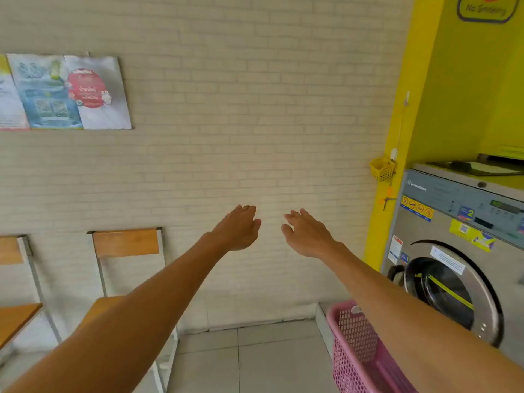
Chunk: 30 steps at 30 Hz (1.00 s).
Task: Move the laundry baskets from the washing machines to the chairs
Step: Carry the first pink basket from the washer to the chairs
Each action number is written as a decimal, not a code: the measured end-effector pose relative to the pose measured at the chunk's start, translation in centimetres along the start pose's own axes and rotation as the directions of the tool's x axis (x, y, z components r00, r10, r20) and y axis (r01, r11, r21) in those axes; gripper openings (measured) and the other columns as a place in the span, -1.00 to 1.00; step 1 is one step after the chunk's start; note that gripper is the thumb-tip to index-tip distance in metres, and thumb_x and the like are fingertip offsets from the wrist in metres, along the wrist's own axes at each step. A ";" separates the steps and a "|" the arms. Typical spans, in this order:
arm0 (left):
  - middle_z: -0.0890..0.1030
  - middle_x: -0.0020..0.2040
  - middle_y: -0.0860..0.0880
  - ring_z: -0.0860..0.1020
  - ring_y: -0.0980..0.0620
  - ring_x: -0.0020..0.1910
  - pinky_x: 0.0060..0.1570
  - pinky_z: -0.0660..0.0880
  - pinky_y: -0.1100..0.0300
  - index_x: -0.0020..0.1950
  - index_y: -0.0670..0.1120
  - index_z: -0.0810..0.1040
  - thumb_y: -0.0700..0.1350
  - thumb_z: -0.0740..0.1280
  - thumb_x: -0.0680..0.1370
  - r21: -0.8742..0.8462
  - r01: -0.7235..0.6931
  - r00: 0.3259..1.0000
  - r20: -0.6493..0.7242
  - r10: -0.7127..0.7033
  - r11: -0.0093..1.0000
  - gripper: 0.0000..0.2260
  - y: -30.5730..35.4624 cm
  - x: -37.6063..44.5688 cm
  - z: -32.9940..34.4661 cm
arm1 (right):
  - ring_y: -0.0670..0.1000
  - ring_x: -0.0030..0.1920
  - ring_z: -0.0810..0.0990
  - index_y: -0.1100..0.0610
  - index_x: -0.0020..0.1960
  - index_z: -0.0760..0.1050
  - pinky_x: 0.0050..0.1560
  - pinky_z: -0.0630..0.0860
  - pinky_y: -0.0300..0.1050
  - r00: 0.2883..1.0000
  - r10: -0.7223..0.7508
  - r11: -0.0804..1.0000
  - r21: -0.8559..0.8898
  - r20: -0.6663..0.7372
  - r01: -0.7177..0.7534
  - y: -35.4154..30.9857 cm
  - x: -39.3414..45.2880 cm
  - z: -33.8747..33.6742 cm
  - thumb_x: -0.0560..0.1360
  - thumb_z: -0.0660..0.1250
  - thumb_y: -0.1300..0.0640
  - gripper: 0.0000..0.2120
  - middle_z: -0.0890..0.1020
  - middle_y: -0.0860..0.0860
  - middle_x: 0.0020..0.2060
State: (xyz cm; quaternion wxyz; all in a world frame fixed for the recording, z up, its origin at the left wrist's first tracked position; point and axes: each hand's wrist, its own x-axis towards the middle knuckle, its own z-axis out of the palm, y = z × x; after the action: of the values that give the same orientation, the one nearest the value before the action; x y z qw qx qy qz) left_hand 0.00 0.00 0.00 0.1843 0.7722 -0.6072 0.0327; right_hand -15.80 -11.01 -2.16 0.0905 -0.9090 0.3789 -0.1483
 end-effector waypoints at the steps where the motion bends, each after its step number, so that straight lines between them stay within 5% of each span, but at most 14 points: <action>1: 0.46 0.36 -0.20 0.38 -0.16 0.36 0.35 0.35 -0.04 0.39 -0.28 0.35 -0.07 0.05 0.68 0.002 0.014 0.999 0.032 -0.015 1.000 -0.61 0.2 0.0 0.9 | 0.05 0.65 -0.05 0.11 0.65 0.15 0.58 0.10 0.17 0.999 0.027 0.999 -0.018 0.022 -0.026 0.6 -0.6 0.6 0.71 -0.06 -0.05 -0.45 0.12 0.00 0.65; 11: 0.35 0.48 -0.19 0.30 -0.16 0.45 0.40 0.30 -0.04 0.51 -0.21 0.26 -0.03 0.01 0.69 -0.026 -0.065 0.926 0.372 0.070 0.998 -0.56 4.8 1.2 14.4 | 0.08 0.65 0.00 0.12 0.64 0.16 0.58 0.10 0.21 0.948 0.259 0.965 -0.021 0.184 -0.260 10.4 -6.3 9.8 0.71 -0.04 -0.09 -0.44 0.12 0.02 0.65; 14: 0.38 0.45 -0.20 0.33 -0.16 0.42 0.36 0.30 -0.02 0.49 -0.23 0.29 -0.03 0.00 0.69 -0.037 -0.088 0.883 0.460 0.095 0.995 -0.57 6.1 2.1 18.3 | 0.15 0.56 0.22 0.18 0.50 0.34 0.49 0.27 0.23 0.923 0.303 0.947 0.032 0.235 -0.319 14.5 -7.8 12.3 0.68 -0.01 -0.05 -0.50 0.33 0.11 0.54; 18: 0.26 0.54 -0.15 0.21 -0.13 0.51 0.43 0.21 -0.03 0.56 -0.16 0.19 0.01 -0.01 0.69 -0.043 -0.116 0.818 0.562 0.120 0.992 -0.53 7.7 4.1 23.1 | 0.12 0.16 0.59 0.23 0.20 0.52 0.20 0.56 0.10 0.865 0.421 0.888 0.071 0.274 -0.455 19.5 -8.7 15.6 0.69 0.05 -0.01 -0.61 0.59 0.17 0.19; 26: 0.19 0.59 -0.11 0.16 -0.10 0.57 0.50 0.12 0.04 0.59 -0.11 0.15 0.02 0.03 0.70 -0.069 -0.151 0.688 0.709 0.155 0.986 -0.52 10.8 10.3 33.2 | 0.20 0.35 0.47 0.25 0.33 0.44 0.34 0.41 0.10 0.720 0.571 0.766 0.059 0.395 -0.640 29.5 -7.9 21.3 0.68 0.03 -0.06 -0.54 0.49 0.23 0.35; 30: 0.26 0.56 -0.09 0.25 -0.09 0.53 0.48 0.19 0.05 0.58 -0.08 0.20 0.04 0.04 0.69 -0.053 -0.140 0.612 0.781 0.128 0.989 -0.54 11.3 12.5 37.4 | 0.20 0.61 0.15 0.21 0.61 0.17 0.57 0.17 0.21 0.635 0.609 0.699 0.057 0.476 -0.713 33.4 -8.2 23.3 0.67 0.03 -0.12 -0.38 0.15 0.13 0.63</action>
State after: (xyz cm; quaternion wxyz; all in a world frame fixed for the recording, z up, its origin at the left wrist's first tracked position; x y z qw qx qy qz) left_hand -13.99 -25.92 -28.61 -0.1060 0.6633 -0.6825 -0.2882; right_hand -35.51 -27.14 -34.98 0.3271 -0.6958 0.6374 0.0509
